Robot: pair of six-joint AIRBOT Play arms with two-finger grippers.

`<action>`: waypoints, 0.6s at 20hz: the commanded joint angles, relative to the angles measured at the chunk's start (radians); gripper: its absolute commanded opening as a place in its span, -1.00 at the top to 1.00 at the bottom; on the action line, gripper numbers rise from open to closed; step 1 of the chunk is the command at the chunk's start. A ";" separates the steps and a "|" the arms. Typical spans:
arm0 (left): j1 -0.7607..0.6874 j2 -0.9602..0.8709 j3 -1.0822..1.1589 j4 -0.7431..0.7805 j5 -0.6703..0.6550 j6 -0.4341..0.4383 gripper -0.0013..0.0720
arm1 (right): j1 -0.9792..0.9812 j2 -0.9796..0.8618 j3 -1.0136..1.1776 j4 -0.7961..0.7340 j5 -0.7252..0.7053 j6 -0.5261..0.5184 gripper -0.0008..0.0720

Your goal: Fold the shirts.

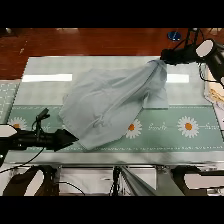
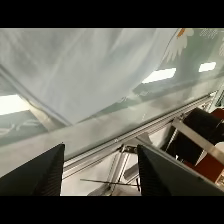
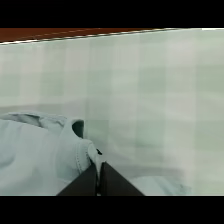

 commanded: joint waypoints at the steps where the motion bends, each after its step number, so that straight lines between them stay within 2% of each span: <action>1: -0.076 0.008 -0.074 0.006 0.103 -0.070 -0.51 | 0.000 0.001 0.000 0.000 0.020 -0.013 0.93; 3: -0.134 -0.015 -0.075 0.027 0.174 -0.114 -0.51 | 0.000 0.001 0.000 0.000 0.019 -0.013 0.93; 6: -0.220 -0.097 -0.074 0.016 0.279 -0.133 -0.51 | 0.000 0.001 0.000 0.000 0.021 -0.013 0.93; 12: -0.352 -0.270 -0.062 -0.125 0.552 -0.132 -0.51 | 0.000 0.001 0.000 0.000 0.034 -0.013 0.93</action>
